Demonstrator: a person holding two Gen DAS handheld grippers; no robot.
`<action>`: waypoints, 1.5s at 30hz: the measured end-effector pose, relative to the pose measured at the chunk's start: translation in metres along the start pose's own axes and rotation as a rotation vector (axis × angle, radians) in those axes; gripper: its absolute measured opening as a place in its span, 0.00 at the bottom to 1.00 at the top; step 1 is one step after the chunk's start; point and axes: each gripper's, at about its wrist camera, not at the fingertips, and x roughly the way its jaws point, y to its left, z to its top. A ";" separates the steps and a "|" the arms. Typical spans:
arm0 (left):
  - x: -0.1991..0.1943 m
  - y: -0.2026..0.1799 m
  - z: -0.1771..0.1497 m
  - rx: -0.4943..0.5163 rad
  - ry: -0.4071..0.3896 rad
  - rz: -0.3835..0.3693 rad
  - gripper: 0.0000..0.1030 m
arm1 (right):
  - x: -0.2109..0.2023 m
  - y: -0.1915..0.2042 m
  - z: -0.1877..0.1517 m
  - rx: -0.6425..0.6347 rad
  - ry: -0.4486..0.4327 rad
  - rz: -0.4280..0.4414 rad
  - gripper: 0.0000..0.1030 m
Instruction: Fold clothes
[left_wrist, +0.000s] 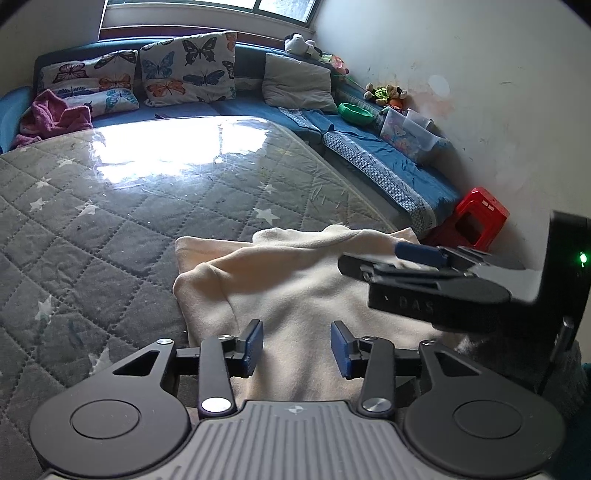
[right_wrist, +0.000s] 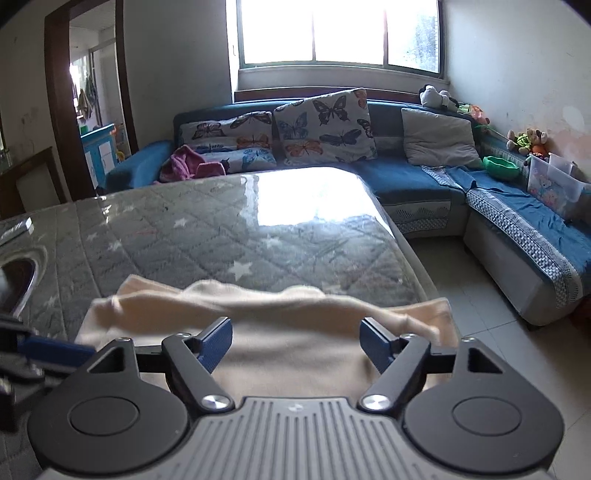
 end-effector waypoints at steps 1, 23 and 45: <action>-0.001 0.000 -0.001 0.003 -0.002 0.003 0.44 | -0.002 0.000 -0.003 0.003 0.005 0.003 0.76; -0.017 -0.012 -0.017 0.062 -0.043 0.085 0.67 | -0.052 0.006 -0.048 -0.008 -0.036 -0.058 0.98; -0.053 -0.038 -0.037 0.119 -0.117 0.134 0.96 | -0.085 0.009 -0.068 0.021 -0.069 -0.112 1.00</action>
